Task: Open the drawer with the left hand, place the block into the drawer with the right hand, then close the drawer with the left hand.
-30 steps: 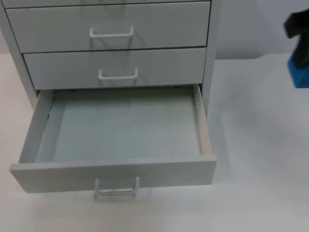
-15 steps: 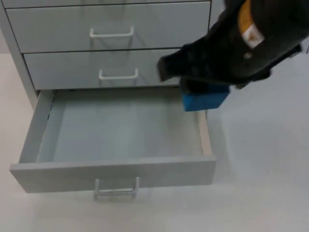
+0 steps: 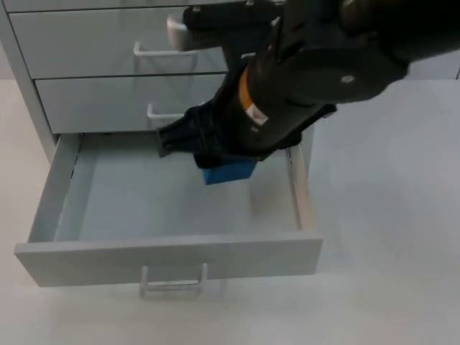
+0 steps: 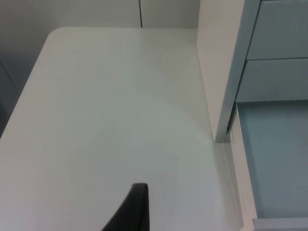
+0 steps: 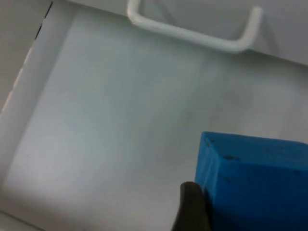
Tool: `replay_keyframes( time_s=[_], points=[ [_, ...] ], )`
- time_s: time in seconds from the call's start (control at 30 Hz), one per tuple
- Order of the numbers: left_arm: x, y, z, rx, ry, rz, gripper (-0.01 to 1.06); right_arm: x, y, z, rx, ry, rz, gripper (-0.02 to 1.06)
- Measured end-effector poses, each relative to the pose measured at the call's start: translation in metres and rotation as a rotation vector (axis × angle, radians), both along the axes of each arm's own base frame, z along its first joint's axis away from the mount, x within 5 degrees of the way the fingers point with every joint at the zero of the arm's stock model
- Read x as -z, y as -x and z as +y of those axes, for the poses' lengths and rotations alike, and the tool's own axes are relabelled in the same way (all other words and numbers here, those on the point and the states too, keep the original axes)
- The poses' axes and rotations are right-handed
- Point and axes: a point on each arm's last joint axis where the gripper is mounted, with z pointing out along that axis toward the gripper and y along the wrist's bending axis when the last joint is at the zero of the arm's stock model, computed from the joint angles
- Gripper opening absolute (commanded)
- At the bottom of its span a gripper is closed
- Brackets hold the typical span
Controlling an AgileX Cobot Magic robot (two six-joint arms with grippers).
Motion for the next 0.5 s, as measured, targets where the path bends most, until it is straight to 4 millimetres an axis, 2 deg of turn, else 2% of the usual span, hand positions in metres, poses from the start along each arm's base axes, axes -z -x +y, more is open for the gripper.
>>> replay_keyframes(
  time_s=[0.2, 0.4, 0.5],
  points=[
    [0.000, 0.000, 0.000, -0.001, 0.001, -0.002, 1.05, 0.025, -0.011, 0.010, -0.010, -0.008, 0.021, 0.00],
    [0.000, 0.000, 0.000, -0.001, 0.001, -0.004, 1.05, 0.051, -0.024, 0.005, 0.034, 0.005, 0.058, 0.00],
    [0.000, 0.000, 0.000, -0.001, 0.001, -0.004, 1.05, 0.060, -0.024, 0.005, 0.036, 0.019, 0.071, 0.01]
  ],
)
